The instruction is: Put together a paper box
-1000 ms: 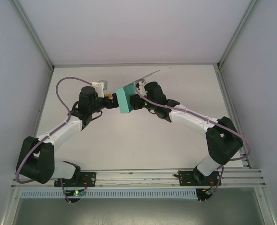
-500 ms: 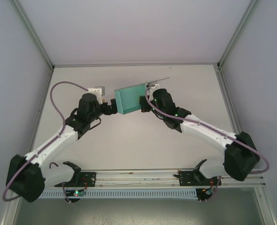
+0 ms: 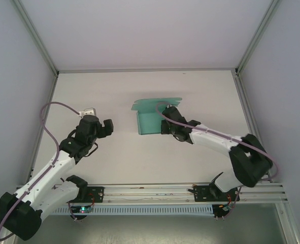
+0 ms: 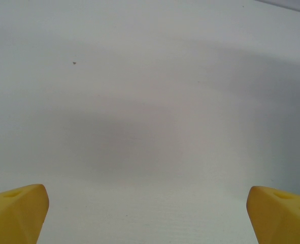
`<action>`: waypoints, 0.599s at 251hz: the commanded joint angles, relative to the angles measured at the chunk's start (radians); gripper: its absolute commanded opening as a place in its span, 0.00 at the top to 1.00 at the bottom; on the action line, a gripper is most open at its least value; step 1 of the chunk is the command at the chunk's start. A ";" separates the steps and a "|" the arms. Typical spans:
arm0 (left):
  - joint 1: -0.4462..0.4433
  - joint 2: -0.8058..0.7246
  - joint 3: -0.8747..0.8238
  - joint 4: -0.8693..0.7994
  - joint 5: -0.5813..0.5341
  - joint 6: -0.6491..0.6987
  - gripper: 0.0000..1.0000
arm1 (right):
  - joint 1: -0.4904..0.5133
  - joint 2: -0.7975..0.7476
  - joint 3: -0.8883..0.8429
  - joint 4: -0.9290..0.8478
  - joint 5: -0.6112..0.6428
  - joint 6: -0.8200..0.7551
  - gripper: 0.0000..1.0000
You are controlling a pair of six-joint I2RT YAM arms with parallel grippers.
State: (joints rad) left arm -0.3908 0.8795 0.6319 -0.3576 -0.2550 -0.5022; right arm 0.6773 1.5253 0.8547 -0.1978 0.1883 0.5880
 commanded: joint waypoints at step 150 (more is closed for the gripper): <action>0.007 0.093 0.011 0.068 0.141 0.062 0.00 | 0.059 0.091 0.157 -0.257 0.192 0.085 0.34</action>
State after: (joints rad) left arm -0.3908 0.9619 0.6319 -0.3477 -0.1654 -0.4820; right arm 0.7250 1.7012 1.0069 -0.4259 0.2916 0.6827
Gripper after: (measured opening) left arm 0.998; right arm 0.618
